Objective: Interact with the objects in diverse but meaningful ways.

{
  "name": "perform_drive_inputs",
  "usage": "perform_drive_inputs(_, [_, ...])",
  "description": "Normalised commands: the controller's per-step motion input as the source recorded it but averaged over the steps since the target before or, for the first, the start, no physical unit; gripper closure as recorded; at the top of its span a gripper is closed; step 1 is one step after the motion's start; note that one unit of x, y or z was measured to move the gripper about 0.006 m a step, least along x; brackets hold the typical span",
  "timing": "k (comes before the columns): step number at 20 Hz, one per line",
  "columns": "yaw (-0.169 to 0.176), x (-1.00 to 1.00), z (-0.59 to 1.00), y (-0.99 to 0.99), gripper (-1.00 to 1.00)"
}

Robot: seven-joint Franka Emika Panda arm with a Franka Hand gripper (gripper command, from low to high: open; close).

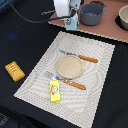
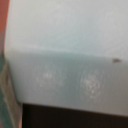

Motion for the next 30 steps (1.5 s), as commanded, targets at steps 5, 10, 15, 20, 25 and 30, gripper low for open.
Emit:
perform_drive_inputs(5, [0.000, 0.90, -0.03, 0.11, 1.00])
perform_drive_inputs(10, [0.000, 0.59, -0.19, 0.01, 1.00])
perform_drive_inputs(15, [0.000, 0.08, -0.23, -0.10, 1.00])
perform_drive_inputs(20, [0.000, 0.12, -0.20, 0.03, 1.00])
perform_drive_inputs(25, [0.002, 0.45, 0.29, 0.45, -1.00])
perform_drive_inputs(30, [-0.008, 0.67, 0.88, 0.61, -1.00])
